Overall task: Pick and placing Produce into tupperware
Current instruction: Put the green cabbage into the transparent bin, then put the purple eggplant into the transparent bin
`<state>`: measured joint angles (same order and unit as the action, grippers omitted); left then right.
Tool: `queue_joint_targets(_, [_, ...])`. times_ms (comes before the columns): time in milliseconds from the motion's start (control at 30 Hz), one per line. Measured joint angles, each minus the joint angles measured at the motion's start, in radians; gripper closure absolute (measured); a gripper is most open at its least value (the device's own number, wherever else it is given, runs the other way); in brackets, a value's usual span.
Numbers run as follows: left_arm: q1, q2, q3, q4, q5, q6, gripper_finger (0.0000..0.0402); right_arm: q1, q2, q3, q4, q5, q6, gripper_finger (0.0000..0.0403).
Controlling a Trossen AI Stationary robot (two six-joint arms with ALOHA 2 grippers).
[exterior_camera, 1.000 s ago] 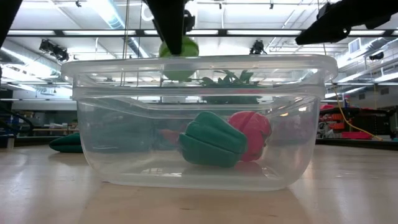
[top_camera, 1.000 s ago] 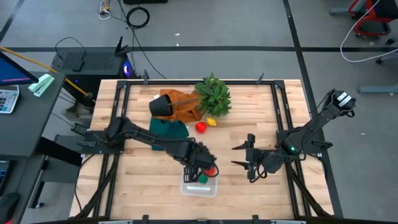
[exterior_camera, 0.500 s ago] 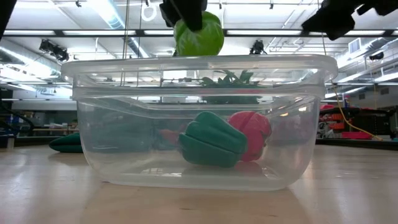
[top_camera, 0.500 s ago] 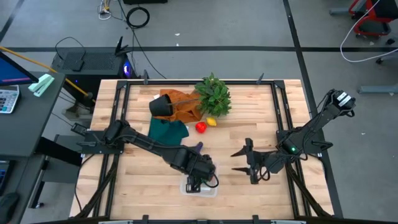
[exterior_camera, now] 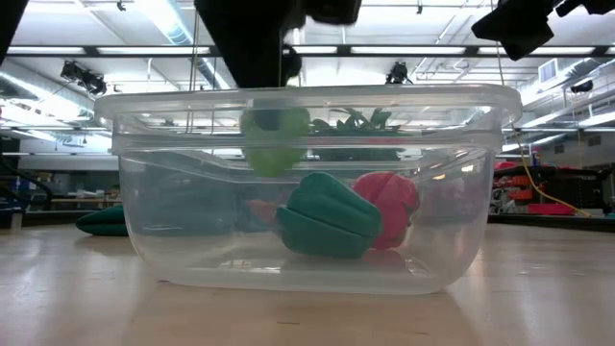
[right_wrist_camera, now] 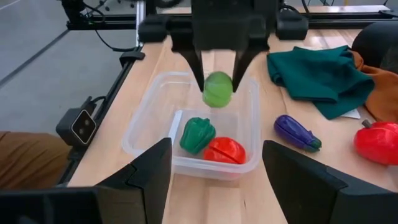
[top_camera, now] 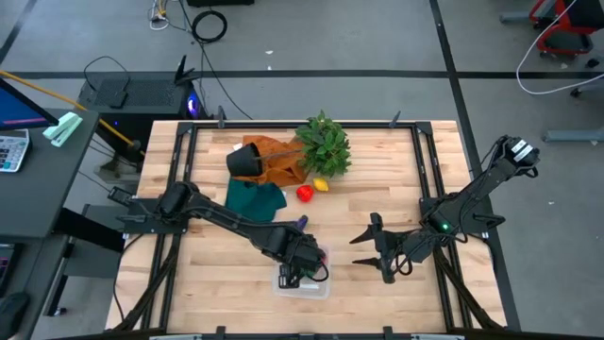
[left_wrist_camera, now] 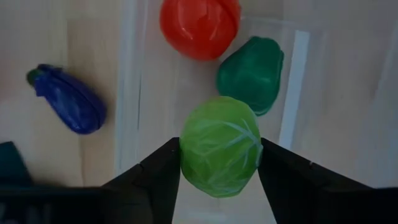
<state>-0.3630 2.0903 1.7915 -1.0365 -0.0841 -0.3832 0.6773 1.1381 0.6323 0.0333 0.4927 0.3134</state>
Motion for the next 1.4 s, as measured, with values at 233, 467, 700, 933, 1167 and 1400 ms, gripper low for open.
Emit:
queue_joint_targets(233, [0.007,0.000,-0.086,0.094,0.018,-0.005,0.0191,-0.001,0.000,0.000,0.000,0.003,0.000,0.0191])
queue_joint_targets(467, [0.006,0.001,-0.150,0.149,0.022,-0.023,0.0194,-0.001,0.000,0.000,0.001,0.003,0.000,0.0191])
queue_joint_targets(700, [0.006,0.000,-0.149,0.167,0.019,-0.029,0.0187,-0.001,0.000,0.000,0.001,0.003,0.000,0.0191])
queue_joint_targets(933, [0.006,0.000,-0.149,0.165,0.019,-0.032,0.0147,-0.001,0.000,0.000,0.001,0.003,-0.001,0.0191])
queue_joint_targets(1167, [0.005,-0.002,-0.149,0.164,0.038,-0.034,0.0135,-0.001,0.000,0.000,0.001,0.003,-0.002,0.0191])
queue_joint_targets(1400, [-0.001,-0.003,-0.068,0.055,0.041,-0.032,0.0147,-0.001,0.000,0.000,0.001,0.003,-0.003,0.0191])
